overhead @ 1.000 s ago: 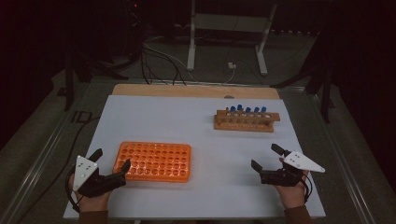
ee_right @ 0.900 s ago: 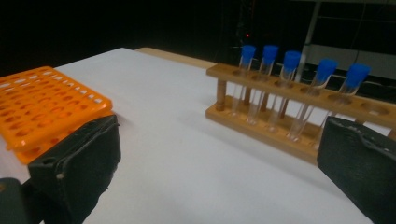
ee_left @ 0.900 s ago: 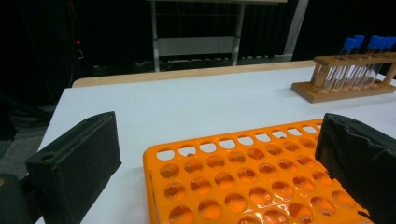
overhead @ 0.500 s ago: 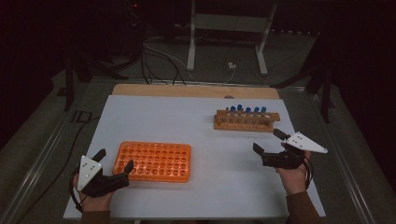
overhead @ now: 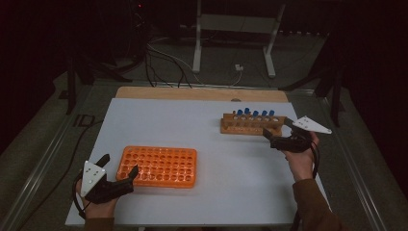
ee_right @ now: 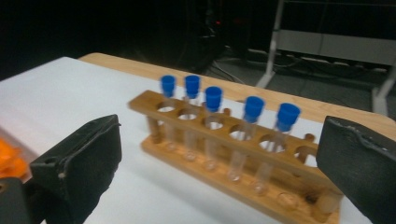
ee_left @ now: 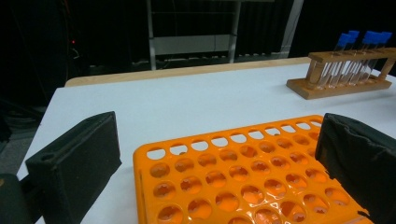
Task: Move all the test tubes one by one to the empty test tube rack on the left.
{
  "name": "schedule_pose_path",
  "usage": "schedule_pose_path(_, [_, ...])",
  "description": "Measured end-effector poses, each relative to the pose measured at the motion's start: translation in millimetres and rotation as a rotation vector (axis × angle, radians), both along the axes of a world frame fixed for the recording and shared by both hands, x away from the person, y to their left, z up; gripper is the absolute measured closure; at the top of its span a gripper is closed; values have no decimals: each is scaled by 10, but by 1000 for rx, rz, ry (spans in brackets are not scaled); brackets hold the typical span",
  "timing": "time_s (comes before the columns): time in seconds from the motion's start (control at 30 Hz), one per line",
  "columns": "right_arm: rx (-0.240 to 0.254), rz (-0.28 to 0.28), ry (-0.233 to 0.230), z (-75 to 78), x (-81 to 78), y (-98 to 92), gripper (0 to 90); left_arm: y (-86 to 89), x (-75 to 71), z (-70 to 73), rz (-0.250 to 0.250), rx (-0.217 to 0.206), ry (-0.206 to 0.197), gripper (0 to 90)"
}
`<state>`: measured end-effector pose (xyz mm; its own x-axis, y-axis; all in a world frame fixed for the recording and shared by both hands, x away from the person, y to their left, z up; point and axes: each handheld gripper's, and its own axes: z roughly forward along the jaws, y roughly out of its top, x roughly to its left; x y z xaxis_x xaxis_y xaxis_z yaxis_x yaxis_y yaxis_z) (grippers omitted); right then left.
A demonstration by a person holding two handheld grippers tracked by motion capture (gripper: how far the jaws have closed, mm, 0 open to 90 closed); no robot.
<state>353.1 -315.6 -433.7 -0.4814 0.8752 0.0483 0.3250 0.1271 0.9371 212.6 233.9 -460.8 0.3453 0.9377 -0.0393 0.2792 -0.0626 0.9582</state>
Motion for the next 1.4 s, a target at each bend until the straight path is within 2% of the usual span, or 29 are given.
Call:
schedule_pose_path(0.1, [-24,-33,11,-4,98,-20,50,1,1,-1,-1,-1,1,7])
schedule_pose_path(0.27, [-29,-80,36,-24,260,-82,136,-5,1,-2,-3,0,1,7])
schedule_pose_path(0.5, [-33,-125,97,-203,452,-140,217,-14,4,-5,-9,3,4,7])
schedule_pose_path(0.53, [-37,-158,115,-251,502,-138,294,-16,5,-6,-9,4,5,7])
schedule_pose_path(0.63, [-37,-201,116,-277,542,-119,421,-16,8,-9,-9,4,6,7])
schedule_pose_path(0.7, [-47,-209,104,-283,555,-102,508,-17,12,-11,-10,2,6,7])
schedule_pose_path(0.8, [-75,-209,87,-297,570,-76,583,-20,13,-14,-12,4,8,7])
schedule_pose_path(0.93, [-70,-207,81,-313,596,-66,635,-24,11,-13,-15,5,8,7])
schedule_pose_path(1.13, [-81,-189,89,-328,626,-21,646,-30,17,-18,-16,5,12,7])
schedule_pose_path(1.4, [-64,-196,93,-386,675,-24,683,-28,17,-20,-18,6,14,7])
